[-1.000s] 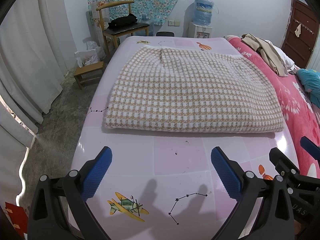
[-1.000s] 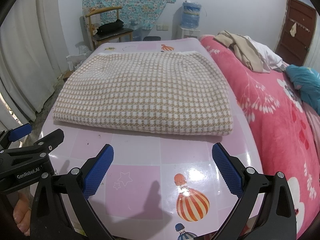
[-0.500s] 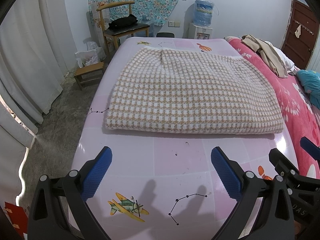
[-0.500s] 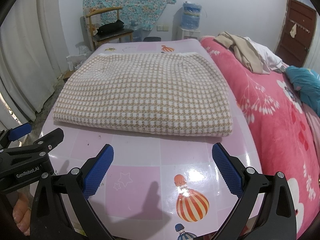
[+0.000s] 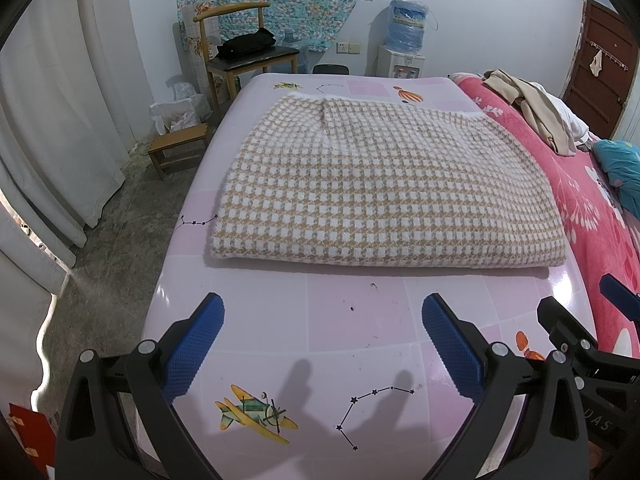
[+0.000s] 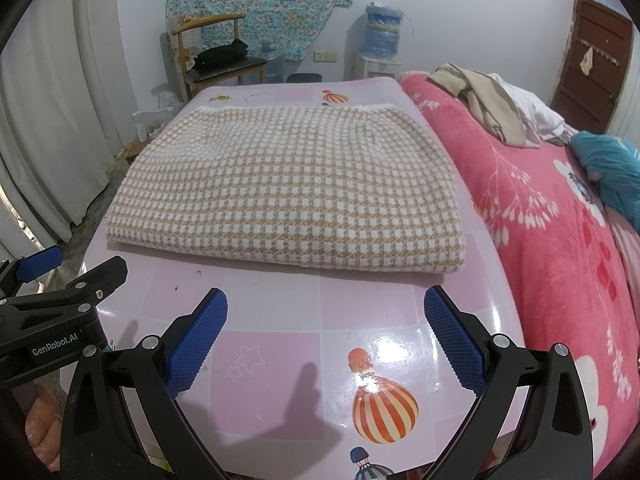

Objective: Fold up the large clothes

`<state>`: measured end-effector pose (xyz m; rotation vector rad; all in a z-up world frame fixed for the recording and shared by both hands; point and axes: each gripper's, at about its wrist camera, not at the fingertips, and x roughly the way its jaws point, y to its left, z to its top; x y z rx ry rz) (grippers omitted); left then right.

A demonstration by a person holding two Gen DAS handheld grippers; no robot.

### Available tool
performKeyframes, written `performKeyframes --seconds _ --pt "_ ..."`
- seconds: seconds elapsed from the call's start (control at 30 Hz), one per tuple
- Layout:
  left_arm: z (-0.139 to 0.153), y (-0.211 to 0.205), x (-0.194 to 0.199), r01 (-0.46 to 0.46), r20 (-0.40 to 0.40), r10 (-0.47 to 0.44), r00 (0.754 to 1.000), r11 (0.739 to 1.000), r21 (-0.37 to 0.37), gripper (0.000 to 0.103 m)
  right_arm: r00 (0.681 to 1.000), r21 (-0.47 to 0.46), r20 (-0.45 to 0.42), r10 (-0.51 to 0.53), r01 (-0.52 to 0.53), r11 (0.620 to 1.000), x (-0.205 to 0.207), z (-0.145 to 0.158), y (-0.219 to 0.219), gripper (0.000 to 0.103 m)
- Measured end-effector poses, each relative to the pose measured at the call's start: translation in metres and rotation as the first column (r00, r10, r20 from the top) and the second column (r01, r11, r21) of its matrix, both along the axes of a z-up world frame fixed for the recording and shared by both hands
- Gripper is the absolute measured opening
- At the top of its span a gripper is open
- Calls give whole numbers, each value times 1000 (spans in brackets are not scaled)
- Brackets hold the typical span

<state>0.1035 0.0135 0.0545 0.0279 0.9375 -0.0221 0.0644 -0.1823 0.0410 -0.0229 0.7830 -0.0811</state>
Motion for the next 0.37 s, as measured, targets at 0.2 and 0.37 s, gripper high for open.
performKeyframes --seconds 0.2,0.37 --pt "0 0 0 -1 -2 1 1000 1000 -2 97 1000 0 0 0 0 1000 0 0 0 95" --pt "0 1 0 -1 -2 1 1000 1000 -3 97 1000 0 -1 1 -1 1000 0 0 0 95"
